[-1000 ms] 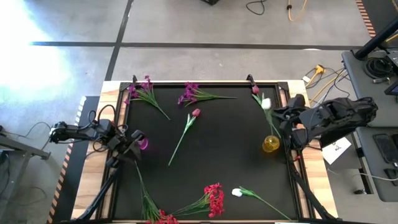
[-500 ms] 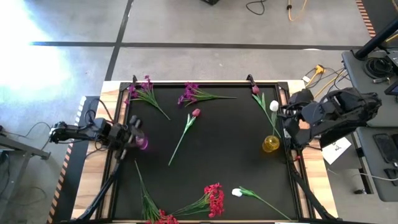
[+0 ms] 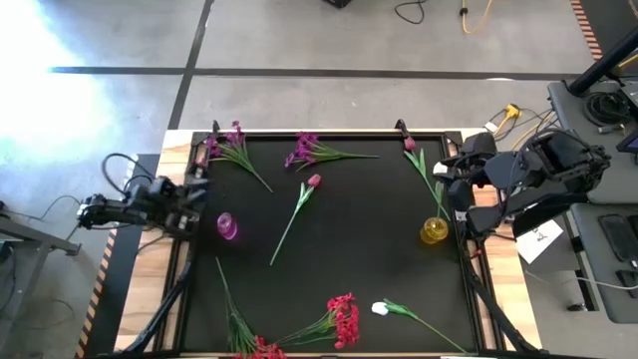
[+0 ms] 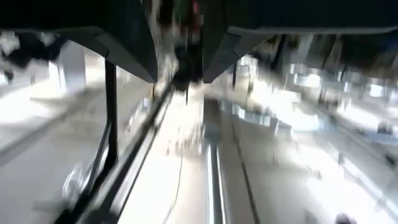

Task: Sort flowers into vase by color
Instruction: Put the left pink tulip into the violet flower vase

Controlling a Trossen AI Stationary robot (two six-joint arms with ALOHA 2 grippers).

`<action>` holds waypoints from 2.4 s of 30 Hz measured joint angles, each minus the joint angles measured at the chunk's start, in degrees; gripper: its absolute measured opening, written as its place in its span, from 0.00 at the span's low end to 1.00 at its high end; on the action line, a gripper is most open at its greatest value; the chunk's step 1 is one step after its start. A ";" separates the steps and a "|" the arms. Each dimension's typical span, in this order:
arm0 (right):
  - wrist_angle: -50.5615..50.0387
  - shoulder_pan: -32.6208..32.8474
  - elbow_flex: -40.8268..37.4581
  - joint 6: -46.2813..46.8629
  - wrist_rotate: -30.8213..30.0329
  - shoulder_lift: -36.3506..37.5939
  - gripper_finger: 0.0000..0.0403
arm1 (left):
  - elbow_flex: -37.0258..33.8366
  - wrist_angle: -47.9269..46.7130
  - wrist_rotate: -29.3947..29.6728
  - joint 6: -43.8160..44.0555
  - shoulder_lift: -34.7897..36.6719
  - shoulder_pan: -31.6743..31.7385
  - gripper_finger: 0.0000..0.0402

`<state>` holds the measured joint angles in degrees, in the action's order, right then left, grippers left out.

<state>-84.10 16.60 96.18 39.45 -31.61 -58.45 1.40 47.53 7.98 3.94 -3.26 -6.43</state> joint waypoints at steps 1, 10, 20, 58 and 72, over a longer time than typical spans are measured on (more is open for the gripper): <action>1.69 0.00 0.65 -0.43 -0.39 -0.51 0.48 | 0.01 3.31 0.04 -0.25 -0.78 -0.01 0.28; 17.52 -0.93 8.51 -13.56 -5.06 -7.07 0.48 | 5.65 1.39 0.54 8.67 -15.55 -0.01 0.28; 17.01 -2.67 17.33 -20.91 -5.94 -14.15 0.48 | 25.33 -28.71 11.86 22.85 -38.18 0.12 0.28; 0.47 -2.23 17.03 -7.92 -5.67 -15.24 0.48 | 68.08 -79.82 6.30 45.95 -105.50 19.09 0.47; 0.38 -2.25 17.03 -10.59 -5.95 -15.24 0.48 | 72.00 -79.22 3.66 39.78 -111.20 22.53 0.13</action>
<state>-83.72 14.36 113.21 28.86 -37.56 -73.69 73.40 -31.70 11.64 43.72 -114.45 16.10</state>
